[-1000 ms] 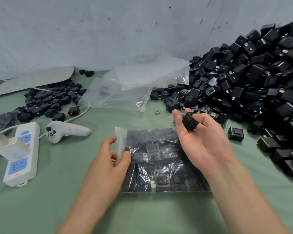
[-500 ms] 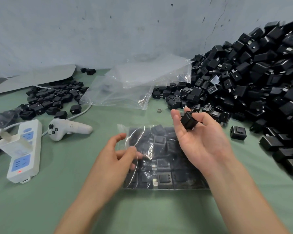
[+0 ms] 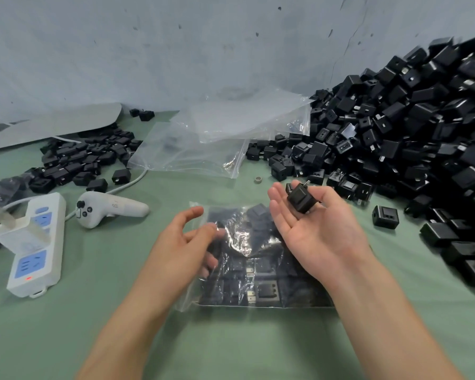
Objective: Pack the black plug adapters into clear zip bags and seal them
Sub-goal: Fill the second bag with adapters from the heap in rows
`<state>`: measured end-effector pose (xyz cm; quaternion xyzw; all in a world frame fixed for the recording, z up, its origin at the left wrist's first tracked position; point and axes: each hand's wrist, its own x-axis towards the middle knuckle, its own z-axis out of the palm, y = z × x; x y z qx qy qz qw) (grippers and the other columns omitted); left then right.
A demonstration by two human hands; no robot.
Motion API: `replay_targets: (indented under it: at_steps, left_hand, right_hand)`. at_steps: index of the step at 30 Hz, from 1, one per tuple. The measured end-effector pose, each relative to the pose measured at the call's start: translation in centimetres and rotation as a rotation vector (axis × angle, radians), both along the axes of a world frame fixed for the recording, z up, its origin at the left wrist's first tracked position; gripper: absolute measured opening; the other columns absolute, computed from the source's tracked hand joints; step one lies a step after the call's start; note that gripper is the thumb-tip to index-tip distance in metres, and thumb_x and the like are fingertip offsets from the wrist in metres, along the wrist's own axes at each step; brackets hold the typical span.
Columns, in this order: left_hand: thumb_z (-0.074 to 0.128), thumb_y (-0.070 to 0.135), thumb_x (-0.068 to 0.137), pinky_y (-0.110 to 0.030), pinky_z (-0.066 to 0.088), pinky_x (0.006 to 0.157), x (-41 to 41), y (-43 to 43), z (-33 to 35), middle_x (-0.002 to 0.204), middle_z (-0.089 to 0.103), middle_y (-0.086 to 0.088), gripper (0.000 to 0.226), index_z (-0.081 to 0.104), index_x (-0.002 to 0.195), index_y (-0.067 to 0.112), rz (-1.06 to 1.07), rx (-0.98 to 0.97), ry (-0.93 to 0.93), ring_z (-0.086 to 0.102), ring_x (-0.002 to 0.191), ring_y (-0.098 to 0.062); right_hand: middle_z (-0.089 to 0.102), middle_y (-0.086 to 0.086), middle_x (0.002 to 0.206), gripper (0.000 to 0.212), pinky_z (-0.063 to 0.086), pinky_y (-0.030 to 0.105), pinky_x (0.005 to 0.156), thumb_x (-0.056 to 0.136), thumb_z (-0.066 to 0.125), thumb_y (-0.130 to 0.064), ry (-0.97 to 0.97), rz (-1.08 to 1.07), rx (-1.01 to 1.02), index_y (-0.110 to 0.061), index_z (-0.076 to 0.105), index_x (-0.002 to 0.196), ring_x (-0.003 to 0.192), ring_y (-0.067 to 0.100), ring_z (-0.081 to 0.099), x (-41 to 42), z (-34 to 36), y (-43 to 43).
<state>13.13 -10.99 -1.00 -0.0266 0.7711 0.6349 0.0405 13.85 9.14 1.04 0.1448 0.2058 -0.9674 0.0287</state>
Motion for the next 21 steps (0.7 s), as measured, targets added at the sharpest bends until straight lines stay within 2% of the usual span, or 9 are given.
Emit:
replay_targets:
  at_steps: [5, 8, 11, 13, 16, 17, 19, 21]
  left_hand:
    - [0.058, 0.029, 0.099, -0.025, 0.048, 0.051, -0.5, -0.4, -0.1, 0.089, 0.078, 0.002, 0.036, 0.049, 0.133, 0.028, 0.007, -0.007, -0.019, 0.059, 0.048, -0.011]
    - [0.059, 0.026, 0.098, -0.019, 0.046, 0.043, -0.2, 0.6, 0.0, 0.087, 0.078, -0.001, 0.034, 0.05, 0.13, 0.027, -0.033, 0.008, -0.03, 0.053, 0.042, -0.011]
    - [0.057, 0.024, 0.1, -0.024, 0.049, 0.044, -0.3, 0.4, 0.2, 0.088, 0.078, 0.001, 0.033, 0.048, 0.132, 0.026, -0.021, 0.035, -0.054, 0.056, 0.044, -0.013]
    - [0.055, 0.022, 0.1, -0.026, 0.054, 0.051, -0.5, -0.5, 0.4, 0.083, 0.077, 0.007, 0.029, 0.051, 0.128, 0.026, 0.085, -0.002, -0.02, 0.061, 0.05, -0.013]
    - [0.054, 0.026, 0.097, -0.036, 0.057, 0.076, -0.5, -1.7, 0.8, 0.086, 0.073, 0.007, 0.022, 0.059, 0.117, 0.031, 0.282, -0.248, 0.213, 0.068, 0.076, -0.011]
    - [0.054, 0.029, 0.096, -0.035, 0.055, 0.076, -0.4, -1.6, 1.2, 0.088, 0.072, 0.008, 0.018, 0.062, 0.112, 0.033, 0.299, -0.263, 0.274, 0.067, 0.08, -0.009]
    - [0.055, 0.03, 0.098, -0.027, 0.055, 0.067, 0.2, -0.7, 2.1, 0.084, 0.073, 0.006, 0.013, 0.066, 0.104, 0.031, 0.217, -0.103, 0.292, 0.068, 0.073, -0.007]
    - [0.056, 0.033, 0.099, -0.024, 0.056, 0.059, 0.9, 0.7, 3.3, 0.083, 0.074, -0.001, 0.017, 0.07, 0.104, 0.025, 0.048, 0.15, 0.173, 0.068, 0.069, -0.013]
  right_hand:
    - [0.073, 0.017, 0.112, 0.029, 0.06, 0.035, 0.083, 0.096, 0.051, -0.017, 0.018, 0.019, 0.029, -0.009, 0.059, 0.123, 0.099, 0.029, 0.073, 0.0, 0.1, -0.1]
    - [0.073, 0.017, 0.112, 0.034, 0.058, 0.036, 0.086, 0.097, 0.051, -0.017, 0.033, 0.019, 0.049, -0.008, 0.057, 0.129, 0.1, 0.029, 0.073, 0.0, 0.2, -0.2]
    - [0.073, 0.016, 0.113, 0.03, 0.058, 0.036, 0.087, 0.098, 0.049, -0.018, 0.049, 0.023, 0.086, -0.007, 0.057, 0.125, 0.101, 0.028, 0.073, 0.0, 0.4, -0.4]
    - [0.073, 0.015, 0.115, 0.025, 0.057, 0.037, 0.09, 0.101, 0.048, -0.022, 0.076, 0.035, 0.151, -0.008, 0.056, 0.119, 0.103, 0.027, 0.072, 0.0, 0.4, -0.6]
    - [0.073, 0.009, 0.117, 0.032, 0.057, 0.037, 0.091, 0.104, 0.046, -0.034, 0.149, 0.086, 0.321, -0.008, 0.056, 0.122, 0.106, 0.025, 0.072, 0.0, 0.4, -1.0]
    - [0.073, 0.006, 0.118, 0.036, 0.057, 0.037, 0.091, 0.105, 0.045, -0.038, 0.178, 0.105, 0.394, -0.01, 0.056, 0.125, 0.106, 0.024, 0.071, -0.1, 0.4, -1.3]
    - [0.072, -0.002, 0.119, 0.04, 0.058, 0.037, 0.09, 0.103, 0.045, -0.046, 0.246, 0.118, 0.576, -0.016, 0.057, 0.127, 0.107, 0.02, 0.071, -0.1, 0.5, -2.2]
    - [0.07, -0.012, 0.12, 0.044, 0.056, 0.036, 0.093, 0.095, 0.053, -0.051, 0.37, 0.077, 0.882, -0.024, 0.056, 0.129, 0.109, 0.013, 0.069, 0.1, 0.3, -3.2]
